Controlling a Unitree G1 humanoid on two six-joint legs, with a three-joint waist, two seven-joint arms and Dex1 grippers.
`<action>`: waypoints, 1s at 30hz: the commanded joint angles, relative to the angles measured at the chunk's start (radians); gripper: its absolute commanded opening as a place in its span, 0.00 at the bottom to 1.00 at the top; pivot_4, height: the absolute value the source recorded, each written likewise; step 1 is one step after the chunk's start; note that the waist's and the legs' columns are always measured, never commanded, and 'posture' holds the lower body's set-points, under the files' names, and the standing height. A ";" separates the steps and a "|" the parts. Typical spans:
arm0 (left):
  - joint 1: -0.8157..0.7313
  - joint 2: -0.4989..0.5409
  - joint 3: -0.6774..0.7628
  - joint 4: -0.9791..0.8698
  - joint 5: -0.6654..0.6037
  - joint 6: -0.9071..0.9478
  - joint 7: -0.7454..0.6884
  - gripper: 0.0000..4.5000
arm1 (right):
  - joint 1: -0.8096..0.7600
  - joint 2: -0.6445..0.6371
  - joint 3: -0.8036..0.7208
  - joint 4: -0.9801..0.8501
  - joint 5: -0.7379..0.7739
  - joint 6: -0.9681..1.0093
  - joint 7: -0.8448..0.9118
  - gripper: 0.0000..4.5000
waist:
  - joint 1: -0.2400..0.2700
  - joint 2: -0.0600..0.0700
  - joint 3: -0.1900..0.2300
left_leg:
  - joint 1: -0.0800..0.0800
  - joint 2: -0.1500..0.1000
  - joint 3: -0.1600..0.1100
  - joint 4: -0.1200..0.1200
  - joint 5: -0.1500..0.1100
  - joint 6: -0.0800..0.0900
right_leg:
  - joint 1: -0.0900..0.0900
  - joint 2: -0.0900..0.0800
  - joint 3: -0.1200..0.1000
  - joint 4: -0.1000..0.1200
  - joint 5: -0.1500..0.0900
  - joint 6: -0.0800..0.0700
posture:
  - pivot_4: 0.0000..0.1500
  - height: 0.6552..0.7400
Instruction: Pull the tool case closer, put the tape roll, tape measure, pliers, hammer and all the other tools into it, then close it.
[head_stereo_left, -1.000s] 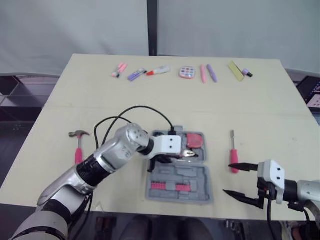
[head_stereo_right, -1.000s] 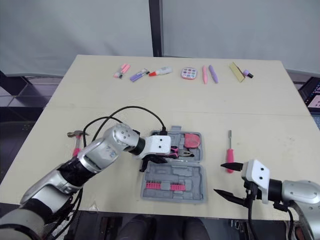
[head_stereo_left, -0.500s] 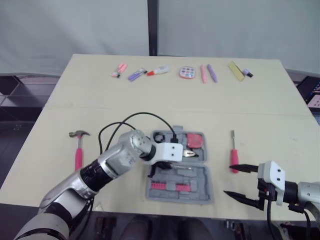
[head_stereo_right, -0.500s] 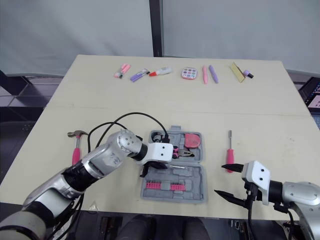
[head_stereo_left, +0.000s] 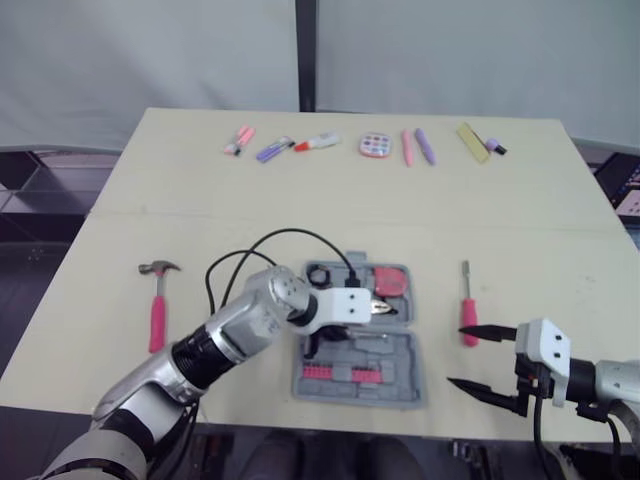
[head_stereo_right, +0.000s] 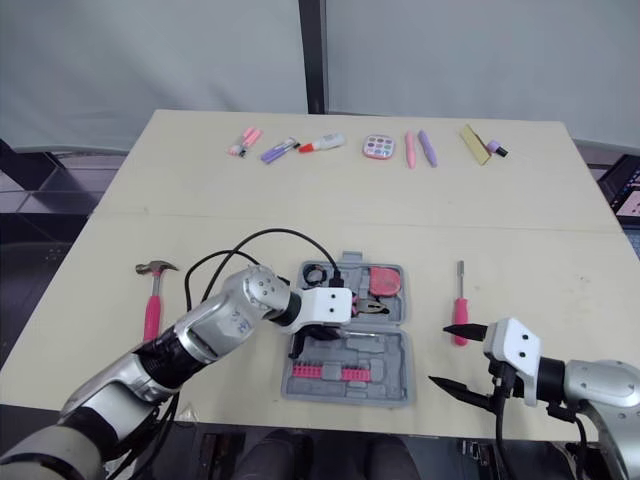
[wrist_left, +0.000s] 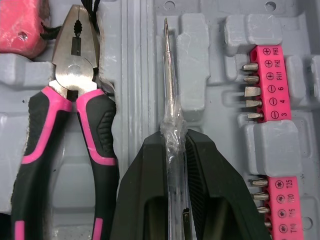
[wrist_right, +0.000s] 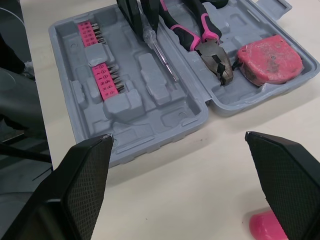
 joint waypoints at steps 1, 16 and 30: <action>-0.002 -0.002 -0.002 -0.031 0.010 0.011 0.004 0.01 | 0.006 -0.008 -0.031 -0.016 0.008 -0.003 -0.007 1.00 | 0.000 0.000 0.000 | 0.000 0.000 0.000 0.000 0.000 0.000 | 0.000 0.000 0.000 0.000 0.000 0.000 | 1.00 0.69; -0.019 -0.024 -0.002 -0.017 0.006 0.030 0.011 0.01 | 0.022 -0.008 -0.039 -0.026 0.011 0.001 -0.019 1.00 | 0.000 0.000 0.000 | 0.000 0.000 0.000 0.000 0.000 0.000 | 0.000 0.000 0.000 0.000 0.000 0.000 | 1.00 0.69; -0.031 -0.003 0.020 -0.046 -0.015 0.066 -0.017 0.56 | 0.028 -0.007 -0.044 -0.024 0.012 -0.001 -0.021 1.00 | 0.000 0.000 0.000 | 0.000 0.000 0.000 0.001 0.000 0.000 | 0.000 0.000 0.000 0.000 0.000 0.000 | 1.00 0.69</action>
